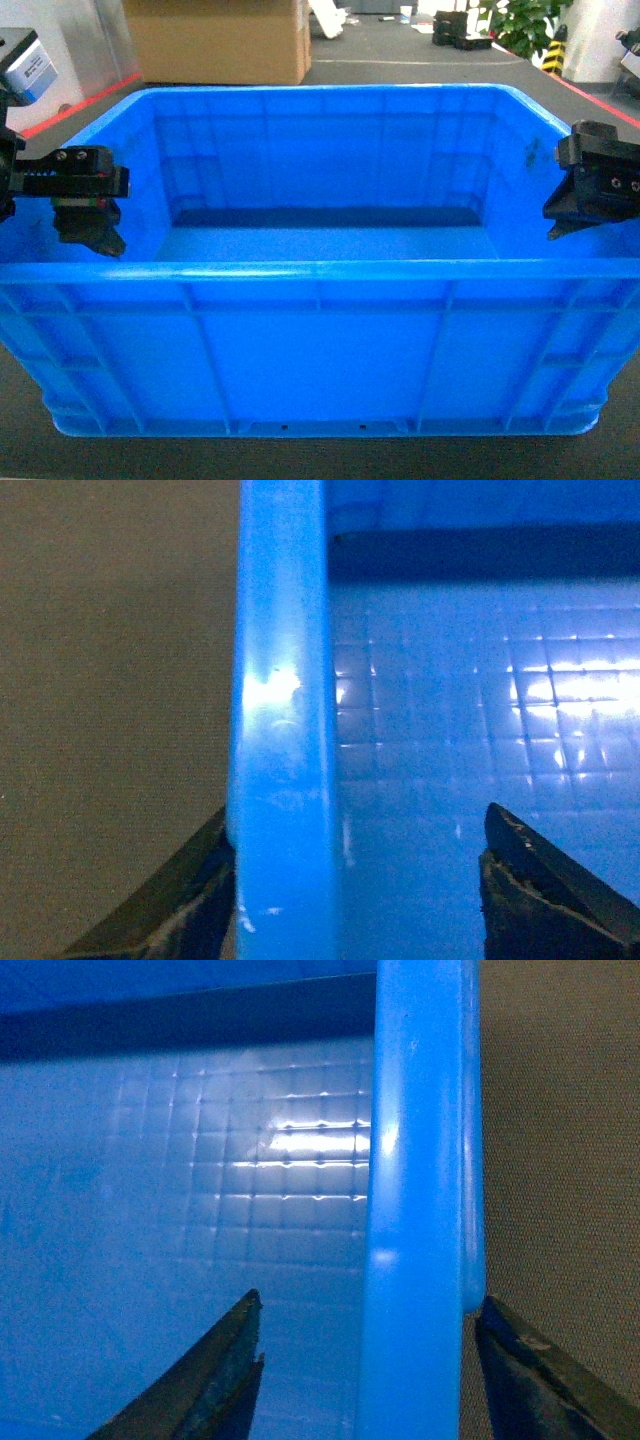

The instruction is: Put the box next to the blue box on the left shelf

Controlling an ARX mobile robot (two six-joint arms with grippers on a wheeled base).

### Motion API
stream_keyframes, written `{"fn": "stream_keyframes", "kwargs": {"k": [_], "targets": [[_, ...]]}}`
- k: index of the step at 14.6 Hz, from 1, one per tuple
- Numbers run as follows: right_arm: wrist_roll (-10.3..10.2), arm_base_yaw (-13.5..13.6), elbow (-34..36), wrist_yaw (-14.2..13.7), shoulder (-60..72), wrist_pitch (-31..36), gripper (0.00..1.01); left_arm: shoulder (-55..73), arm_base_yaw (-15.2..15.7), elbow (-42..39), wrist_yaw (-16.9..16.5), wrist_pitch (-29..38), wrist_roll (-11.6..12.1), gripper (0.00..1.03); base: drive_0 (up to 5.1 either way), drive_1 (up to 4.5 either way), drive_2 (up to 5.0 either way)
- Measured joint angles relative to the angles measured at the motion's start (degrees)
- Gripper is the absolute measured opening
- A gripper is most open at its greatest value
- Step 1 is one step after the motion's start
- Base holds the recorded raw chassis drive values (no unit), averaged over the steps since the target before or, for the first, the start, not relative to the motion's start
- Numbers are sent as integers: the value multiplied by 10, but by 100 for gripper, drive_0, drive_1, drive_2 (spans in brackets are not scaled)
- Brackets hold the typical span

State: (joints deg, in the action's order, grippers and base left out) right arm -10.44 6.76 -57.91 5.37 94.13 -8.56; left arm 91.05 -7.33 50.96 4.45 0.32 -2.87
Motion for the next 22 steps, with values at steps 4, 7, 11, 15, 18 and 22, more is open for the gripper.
{"fn": "stream_keyframes", "kwargs": {"k": [4, 7, 11, 15, 18, 22], "targets": [[0, -1, 0, -17, 0, 2, 30, 0, 5, 0, 11, 1, -2, 36, 0, 0, 0], [-3, 0, 6, -25, 0, 28, 17, -7, 1, -5, 9, 18, -17, 20, 0, 0, 0], [8, 12, 57, -54, -63, 95, 8, -55, -21, -63, 42, 159, 0, 18, 0, 0, 0], [2, 27, 112, -104, -193, 156, 8, -162, -47, -111, 72, 285, 19, 18, 0, 0, 0], [14, 33, 137, -132, -223, 163, 8, -182, -55, -129, 72, 256, 10, 17, 0, 0, 0], [26, 33, 147, -133, -224, 194, 8, -185, -56, -132, 73, 254, 0, 17, 0, 0, 0]]}}
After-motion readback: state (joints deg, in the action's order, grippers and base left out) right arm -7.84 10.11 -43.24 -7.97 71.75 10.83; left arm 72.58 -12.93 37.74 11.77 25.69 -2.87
